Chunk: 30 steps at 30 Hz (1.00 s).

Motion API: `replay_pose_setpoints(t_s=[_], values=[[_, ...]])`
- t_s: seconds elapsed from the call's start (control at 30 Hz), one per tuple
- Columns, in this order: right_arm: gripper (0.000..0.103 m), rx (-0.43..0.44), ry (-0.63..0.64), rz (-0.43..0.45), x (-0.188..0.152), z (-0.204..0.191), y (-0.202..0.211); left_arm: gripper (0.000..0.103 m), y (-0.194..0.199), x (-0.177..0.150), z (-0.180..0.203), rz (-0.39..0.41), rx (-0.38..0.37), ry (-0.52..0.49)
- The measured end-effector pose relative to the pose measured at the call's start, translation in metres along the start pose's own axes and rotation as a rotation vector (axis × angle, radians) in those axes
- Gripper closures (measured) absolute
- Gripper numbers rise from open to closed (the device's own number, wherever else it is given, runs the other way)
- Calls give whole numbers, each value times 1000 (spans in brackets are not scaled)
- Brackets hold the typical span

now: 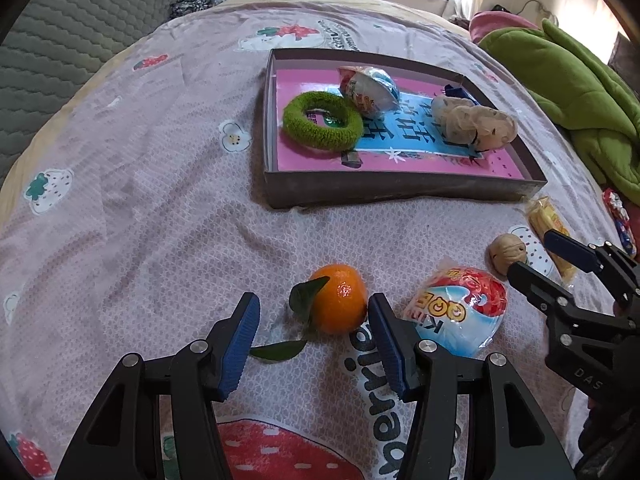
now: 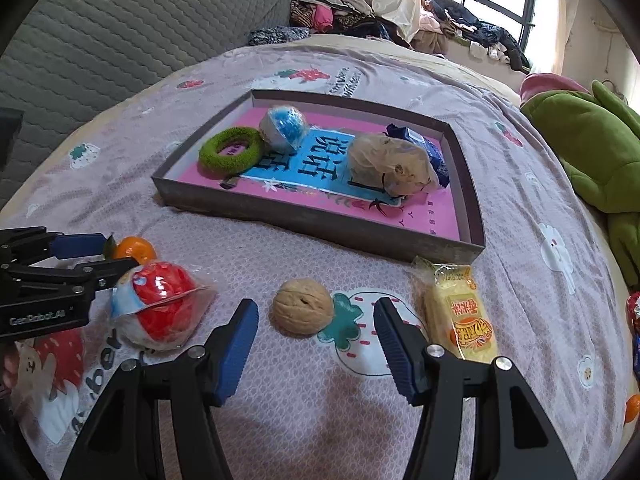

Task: Organize objects
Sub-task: 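Withdraw both grippers and reach toward the mandarin orange and the walnut, then grasp the mandarin orange with the left gripper while the right gripper grasps the walnut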

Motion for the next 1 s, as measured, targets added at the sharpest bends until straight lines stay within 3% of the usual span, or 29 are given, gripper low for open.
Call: replay_pose_setpoints(t_s=[0.27,0.57,0.77,0.9,1.0], values=[[44,5,14,2,1,-2,-9,45,-6,2,1,1,-1,11],[59,25,4,-16,-2,-3,-17,46,-14,4,1,-5,-10,32],[67,42,-3,-18,-3,-5,-21,53,-15,7,2,6,-12,32],[67,48,-6,-10,-2,-6,-21,67,-15,7,5,9,-34,36],[67,59,-5,-11,-2,-7,-20,67,-15,6,7,12,-26,25]])
Point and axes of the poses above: each gripper's, at about its wrist camera, not at the fingertips, and y roughly against the way its jaws point, z to its right, x to its top, the point moved 7 cm from there along -y, roughly the way its jaws point, and after that the axes turned 6 degrees about -y, right-handed, at the moved point
